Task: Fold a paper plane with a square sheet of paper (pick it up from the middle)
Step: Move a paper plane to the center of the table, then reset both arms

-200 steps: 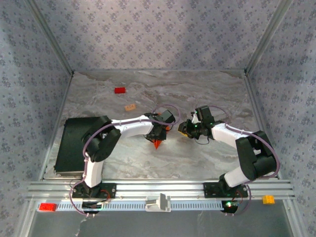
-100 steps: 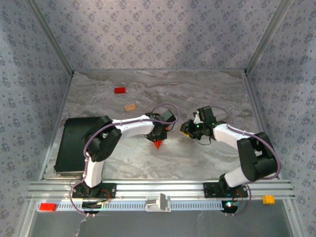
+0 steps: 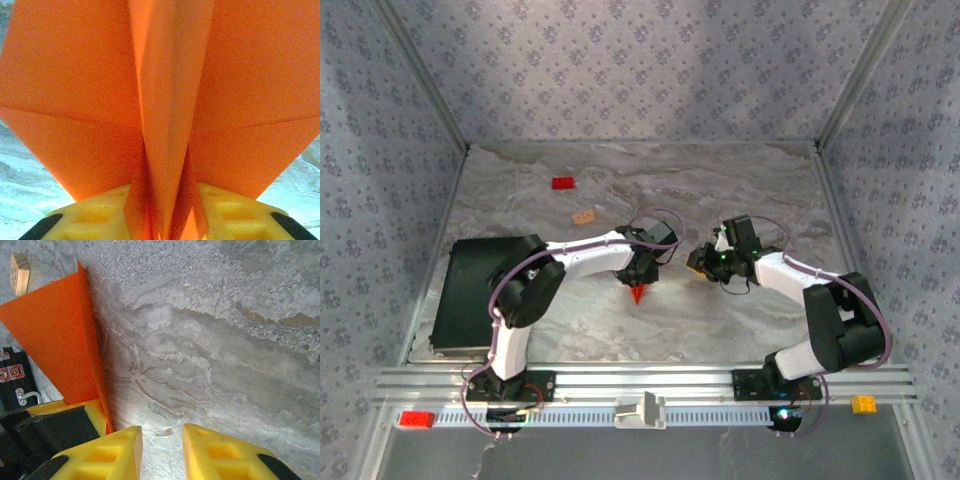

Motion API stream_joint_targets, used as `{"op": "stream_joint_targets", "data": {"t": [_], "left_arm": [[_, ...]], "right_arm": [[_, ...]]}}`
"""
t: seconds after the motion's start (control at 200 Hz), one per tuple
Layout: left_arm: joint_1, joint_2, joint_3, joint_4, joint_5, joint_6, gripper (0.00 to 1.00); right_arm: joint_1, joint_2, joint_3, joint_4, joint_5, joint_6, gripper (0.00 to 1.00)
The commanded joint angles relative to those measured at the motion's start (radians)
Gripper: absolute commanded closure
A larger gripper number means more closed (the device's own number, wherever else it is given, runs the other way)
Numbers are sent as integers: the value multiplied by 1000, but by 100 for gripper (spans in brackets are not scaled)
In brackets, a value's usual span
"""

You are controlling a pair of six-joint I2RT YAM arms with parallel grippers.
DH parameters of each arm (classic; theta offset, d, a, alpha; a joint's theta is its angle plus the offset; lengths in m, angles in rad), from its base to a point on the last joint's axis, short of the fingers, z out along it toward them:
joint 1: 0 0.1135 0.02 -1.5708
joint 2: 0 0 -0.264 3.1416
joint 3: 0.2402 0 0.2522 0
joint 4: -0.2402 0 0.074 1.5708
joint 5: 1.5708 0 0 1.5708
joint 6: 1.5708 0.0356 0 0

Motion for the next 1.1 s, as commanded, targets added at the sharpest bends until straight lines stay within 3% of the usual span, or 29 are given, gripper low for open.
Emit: {"op": "stream_joint_targets", "data": {"t": [0.0,0.26,0.45,0.54,0.655,0.71,0.81,0.884,0.989,1.094], "left_arm": [[-7,-47,22,-46,-19,8,66],[-6,-144,0,-42,-45,35,61],[4,-278,-56,4,-126,78,56],[31,-364,-110,31,-206,130,49],[102,-494,-232,140,-312,223,27],[160,-550,-286,197,-334,275,20],[265,-627,-389,324,-418,413,14],[340,-659,-465,426,-502,525,13],[461,-692,-567,568,-512,679,12],[559,-750,-715,795,-458,811,12]], "right_arm": [[-8,-32,-7,-32,9,-22,71],[-37,-94,5,-88,40,-62,69],[-71,-182,46,-179,130,-133,60],[-82,-255,91,-244,244,-215,52],[-85,-331,142,-294,491,-294,38],[-86,-343,140,-286,649,-300,21],[-90,-329,95,-195,902,-376,16],[-92,-315,11,-26,1037,-502,14],[-117,-259,-87,198,1005,-681,12],[-154,-180,-138,371,997,-721,13]]}}
